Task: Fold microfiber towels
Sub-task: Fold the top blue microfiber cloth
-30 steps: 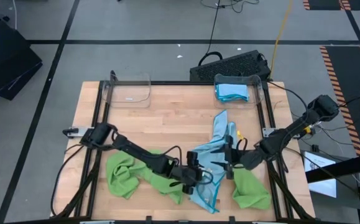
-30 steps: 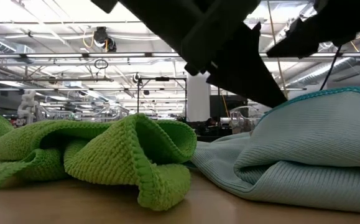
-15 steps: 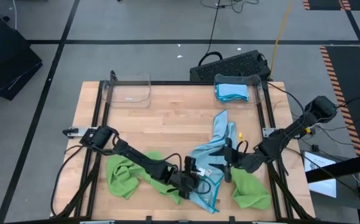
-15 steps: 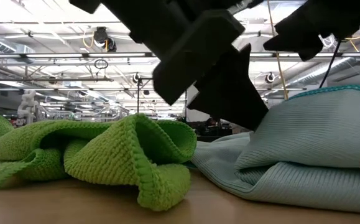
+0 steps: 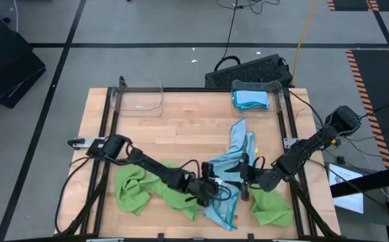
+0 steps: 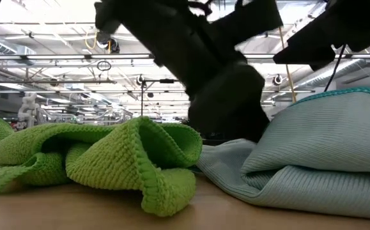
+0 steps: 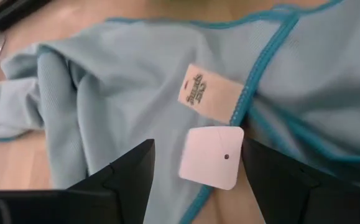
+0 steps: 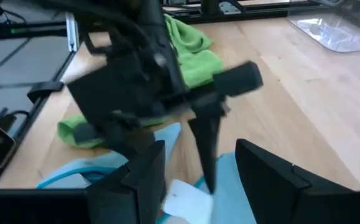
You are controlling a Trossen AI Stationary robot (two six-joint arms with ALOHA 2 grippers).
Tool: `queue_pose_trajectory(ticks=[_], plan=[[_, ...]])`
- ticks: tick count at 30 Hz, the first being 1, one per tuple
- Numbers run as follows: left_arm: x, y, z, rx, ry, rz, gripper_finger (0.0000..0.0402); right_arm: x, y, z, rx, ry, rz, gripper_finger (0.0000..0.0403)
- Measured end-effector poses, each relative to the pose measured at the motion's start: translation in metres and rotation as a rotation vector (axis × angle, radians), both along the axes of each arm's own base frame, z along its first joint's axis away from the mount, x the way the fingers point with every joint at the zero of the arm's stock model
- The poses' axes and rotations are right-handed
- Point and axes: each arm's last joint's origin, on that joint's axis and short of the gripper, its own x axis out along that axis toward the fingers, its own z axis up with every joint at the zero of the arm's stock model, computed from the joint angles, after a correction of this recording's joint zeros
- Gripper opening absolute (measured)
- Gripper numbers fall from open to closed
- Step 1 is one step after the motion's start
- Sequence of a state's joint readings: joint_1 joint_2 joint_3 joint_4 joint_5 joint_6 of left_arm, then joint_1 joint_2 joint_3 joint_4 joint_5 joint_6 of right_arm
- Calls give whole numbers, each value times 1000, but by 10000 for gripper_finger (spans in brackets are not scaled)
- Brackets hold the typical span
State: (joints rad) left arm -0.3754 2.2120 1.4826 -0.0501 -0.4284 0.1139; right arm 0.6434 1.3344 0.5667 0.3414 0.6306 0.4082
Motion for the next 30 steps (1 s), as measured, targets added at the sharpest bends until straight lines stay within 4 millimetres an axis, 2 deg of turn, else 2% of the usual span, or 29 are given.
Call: queue_pose_trajectory(ticks=[6,14,25,30], plan=[[2,-1,0,-3,-25,-24,243,-3,5,0,48,0,8,187],[7,9,-3,-62,-4,-41,239,-9,13,0,48,1,48,187],[10,21,-5,-109,35,-67,131,-11,16,0,48,1,62,187],[8,27,-8,-100,72,-43,121,-11,16,0,55,1,59,187]])
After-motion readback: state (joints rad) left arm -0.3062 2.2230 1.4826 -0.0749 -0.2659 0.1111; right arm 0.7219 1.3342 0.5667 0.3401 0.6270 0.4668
